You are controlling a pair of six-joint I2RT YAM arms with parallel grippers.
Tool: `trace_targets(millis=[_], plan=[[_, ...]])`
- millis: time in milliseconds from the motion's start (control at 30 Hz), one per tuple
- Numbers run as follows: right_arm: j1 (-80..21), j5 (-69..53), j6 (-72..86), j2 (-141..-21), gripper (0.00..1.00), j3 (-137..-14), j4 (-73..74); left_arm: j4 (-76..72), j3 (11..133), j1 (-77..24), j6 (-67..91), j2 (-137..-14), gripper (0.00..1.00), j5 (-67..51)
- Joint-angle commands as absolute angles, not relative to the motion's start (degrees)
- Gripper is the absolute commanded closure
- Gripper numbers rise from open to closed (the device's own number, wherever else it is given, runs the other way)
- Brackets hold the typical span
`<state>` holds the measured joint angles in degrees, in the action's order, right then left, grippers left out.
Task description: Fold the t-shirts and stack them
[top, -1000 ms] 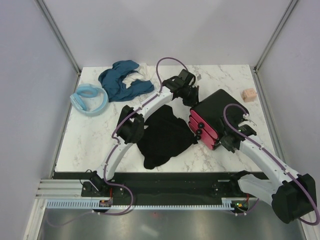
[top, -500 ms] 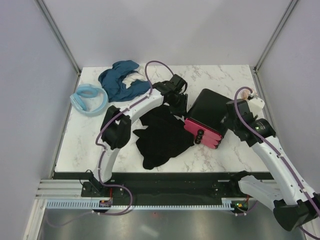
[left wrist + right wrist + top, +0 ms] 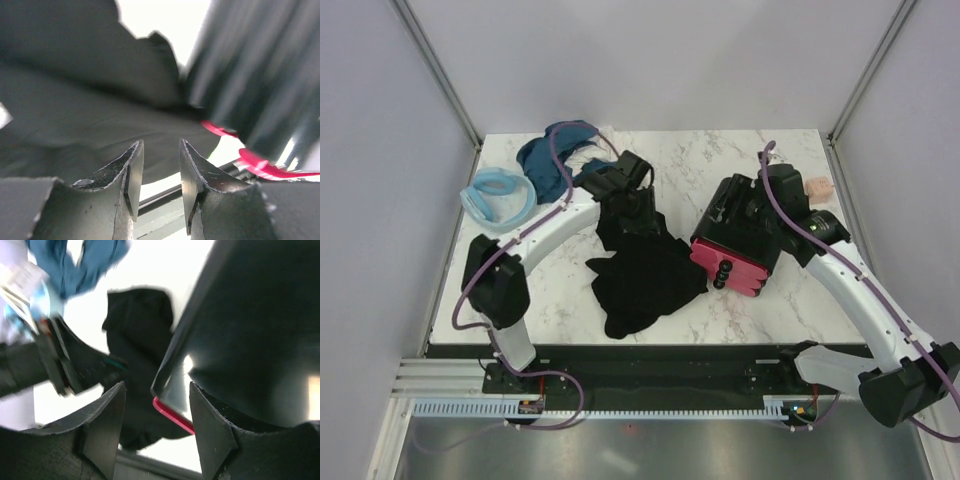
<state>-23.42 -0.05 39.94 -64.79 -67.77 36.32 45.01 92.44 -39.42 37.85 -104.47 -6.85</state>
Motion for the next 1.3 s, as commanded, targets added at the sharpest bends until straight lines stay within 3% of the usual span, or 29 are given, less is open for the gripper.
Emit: trace_targets(millis=[0, 133, 200, 233, 267, 300, 333, 600, 1267], plan=[[-26.1, -9.4, 36.5, -64.3, 0.39, -67.9, 33.6, 44.6, 87.0, -33.9, 43.3, -93.3, 0.58, -0.2], [-27.5, -16.8, 34.6, -65.3, 0.4, -68.4, 34.4, 44.6, 82.7, -30.8, 42.7, -88.2, 0.58, 2.0], [-28.0, -18.2, 33.8, -67.4, 0.48, -68.6, 35.8, 44.6, 82.0, -30.3, 42.5, -86.9, 0.58, 1.9], [-28.9, -18.5, 33.7, -68.4, 0.55, -68.4, 36.1, 44.6, 81.5, -30.1, 42.7, -86.7, 0.58, 1.9], [-29.5, -18.2, 33.7, -68.8, 0.68, -68.1, 36.0, 44.6, 81.2, -30.1, 42.9, -86.1, 0.58, 1.9], [-30.2, -17.8, 33.9, -69.2, 0.91, -67.9, 36.0, 44.6, 80.9, -30.1, 43.2, -85.8, 0.58, 1.9], [-30.5, -17.9, 33.9, -69.9, 1.0, -67.7, 35.7, 44.6, 80.7, -30.1, 43.5, -85.5, 0.58, 1.9], [-38.2, -15.4, 33.3, -75.8, 1.0, -70.1, 35.7, 45.1, 79.5, -30.1, 43.4, -83.1, 0.58, 4.0], [-43.5, 4.8, 27.6, -91.8, 1.0, -81.6, 49.7, 45.5, 76.4, -29.4, 43.6, -80.3, 0.59, 5.3]])
